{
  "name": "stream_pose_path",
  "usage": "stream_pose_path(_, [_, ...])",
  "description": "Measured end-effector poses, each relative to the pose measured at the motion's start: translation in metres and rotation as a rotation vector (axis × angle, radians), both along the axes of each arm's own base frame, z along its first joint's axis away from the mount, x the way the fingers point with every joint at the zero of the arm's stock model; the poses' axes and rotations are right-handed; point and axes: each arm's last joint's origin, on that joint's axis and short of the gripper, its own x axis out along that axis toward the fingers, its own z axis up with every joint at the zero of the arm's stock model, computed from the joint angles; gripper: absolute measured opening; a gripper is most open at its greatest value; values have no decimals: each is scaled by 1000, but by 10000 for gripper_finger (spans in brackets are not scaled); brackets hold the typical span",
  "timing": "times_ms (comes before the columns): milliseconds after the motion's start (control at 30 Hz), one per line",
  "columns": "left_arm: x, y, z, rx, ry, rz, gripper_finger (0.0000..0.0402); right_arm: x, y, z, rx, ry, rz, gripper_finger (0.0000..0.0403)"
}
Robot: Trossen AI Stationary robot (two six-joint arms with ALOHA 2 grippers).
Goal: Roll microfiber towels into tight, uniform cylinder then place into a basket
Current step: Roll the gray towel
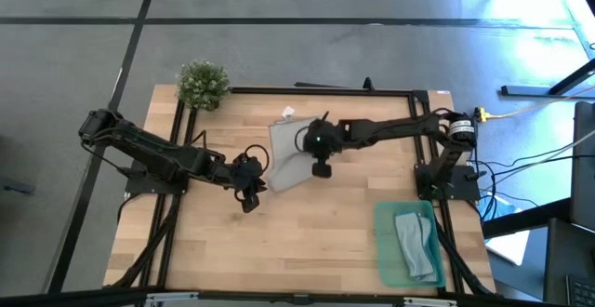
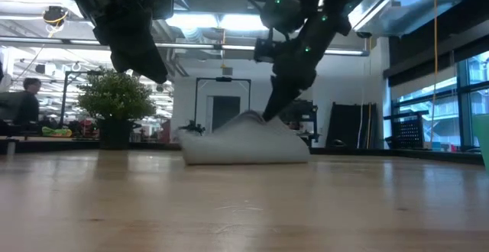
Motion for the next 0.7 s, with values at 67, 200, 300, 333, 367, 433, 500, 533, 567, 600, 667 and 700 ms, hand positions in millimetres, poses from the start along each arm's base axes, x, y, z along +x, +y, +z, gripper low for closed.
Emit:
stream_pose_path(67, [0, 0, 0, 0, 0, 0, 78, -2, -10, 0, -21, 3, -68, 6])
stream_pose_path(200, [0, 0, 0, 0, 0, 0, 78, -7, -29, -3, -32, 13, -168, 5])
stream_pose_path(300, [0, 0, 0, 0, 0, 1, 78, -13, -37, -8, -6, 29, -238, 4])
stream_pose_path(333, [0, 0, 0, 0, -1, 1, 78, -15, -38, -10, 1, 37, -250, 4])
stream_pose_path(367, [0, 0, 0, 0, -1, 1, 78, -17, -38, -13, 7, 46, -260, 4])
stream_pose_path(433, [0, 0, 0, 1, -1, 2, 78, -19, -39, -15, 16, 57, -260, 4])
stream_pose_path(500, [0, 0, 0, 2, -1, 2, 78, -19, -38, -17, 30, 52, -222, 6])
stream_pose_path(533, [0, 0, 0, 2, -1, 2, 78, -19, -38, -17, 34, 51, -214, 9])
stream_pose_path(567, [0, 0, 0, 2, -1, 3, 78, -19, -38, -17, 38, 51, -214, 15])
stream_pose_path(600, [0, 0, 0, 2, -1, 3, 78, -19, -38, -17, 48, 48, -228, 21])
stream_pose_path(667, [0, 0, 0, 1, -1, 3, 78, -20, -40, -17, 70, 42, -268, 39])
stream_pose_path(700, [0, 0, 0, 1, -1, 3, 78, -20, -41, -17, 74, 41, -278, 48])
